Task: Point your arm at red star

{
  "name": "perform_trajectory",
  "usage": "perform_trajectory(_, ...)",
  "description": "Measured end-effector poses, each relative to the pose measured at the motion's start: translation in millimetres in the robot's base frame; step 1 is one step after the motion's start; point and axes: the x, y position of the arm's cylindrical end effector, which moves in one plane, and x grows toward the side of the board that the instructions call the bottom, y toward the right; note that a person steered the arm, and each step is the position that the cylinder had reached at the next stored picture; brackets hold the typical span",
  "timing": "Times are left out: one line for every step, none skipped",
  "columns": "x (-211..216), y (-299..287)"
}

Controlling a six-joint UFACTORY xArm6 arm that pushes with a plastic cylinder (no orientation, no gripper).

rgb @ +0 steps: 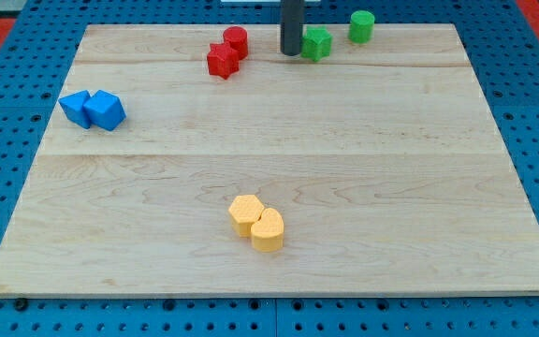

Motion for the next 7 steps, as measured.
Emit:
perform_trajectory(-3,47)
perform_trajectory(-3,87)
perform_trajectory(12,91)
perform_trajectory(40,91)
perform_trajectory(42,85)
perform_trajectory(42,81)
perform_trajectory(42,70)
